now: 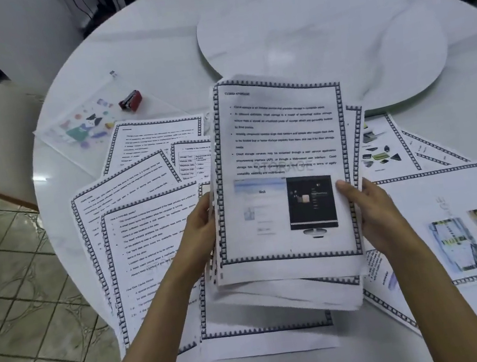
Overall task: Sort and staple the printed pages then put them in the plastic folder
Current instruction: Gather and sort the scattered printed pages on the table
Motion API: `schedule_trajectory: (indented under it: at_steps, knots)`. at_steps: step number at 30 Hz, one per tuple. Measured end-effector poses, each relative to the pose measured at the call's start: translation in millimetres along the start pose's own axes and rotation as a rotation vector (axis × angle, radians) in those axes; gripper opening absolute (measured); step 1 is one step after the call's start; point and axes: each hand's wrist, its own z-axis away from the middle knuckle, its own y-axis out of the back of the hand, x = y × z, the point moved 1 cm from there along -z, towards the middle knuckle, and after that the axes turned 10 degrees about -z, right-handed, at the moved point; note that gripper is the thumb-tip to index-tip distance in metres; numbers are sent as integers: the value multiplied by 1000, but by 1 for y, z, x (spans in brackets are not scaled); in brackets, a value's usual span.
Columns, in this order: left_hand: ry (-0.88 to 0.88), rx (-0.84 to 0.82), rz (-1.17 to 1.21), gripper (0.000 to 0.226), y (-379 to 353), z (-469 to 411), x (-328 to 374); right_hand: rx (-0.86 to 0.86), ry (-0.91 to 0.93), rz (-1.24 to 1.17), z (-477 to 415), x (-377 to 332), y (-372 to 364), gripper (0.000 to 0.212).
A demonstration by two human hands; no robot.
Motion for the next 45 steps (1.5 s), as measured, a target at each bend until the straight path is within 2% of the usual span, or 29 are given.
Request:
schedule_trajectory:
  at_steps: [2,6,10,14,17,19,21,23,26,27,29,32,35,36,40,45]
  knots:
    - [10,-11,-23,19,-1,0,-2,12,33,60,0,-1,2,20]
    - [38,105,-137,17,3,2,-14,38,134,179,-1,-6,11,16]
    - [97,267,-442,25,13,11,-36,105,171,197,-3,-11,31,15]
    - [153,305,-786,50,18,18,-49,178,168,184,-2,-12,54,21]
    - [199,299,-873,77,14,18,-50,231,153,125,0,-13,66,23]
    - [213,298,-902,84,9,15,-48,265,147,72,2,-14,69,25]
    - [210,292,-934,79,6,13,-45,274,170,18,6,-15,70,30]
    - [217,294,-956,69,6,10,-45,265,181,-1,11,-17,66,49]
    - [218,319,-988,32,8,6,-45,256,179,-48,15,-16,64,52]
    - [195,327,-994,21,9,5,-44,247,175,-49,15,-15,63,64]
    - [113,332,-945,11,10,6,-41,233,176,-20,16,-13,60,81]
    - [-65,294,-717,7,9,7,-28,203,164,-14,16,-11,51,67]
    - [-167,245,-598,6,8,7,-10,159,161,-19,14,-14,38,101]
    - [-173,246,-549,6,9,6,-4,135,169,-23,15,-16,32,103]
    - [-186,227,-353,13,16,2,11,19,232,-42,15,-24,0,74]
    - [-183,170,-63,12,30,3,24,29,275,-77,17,-28,-33,53]
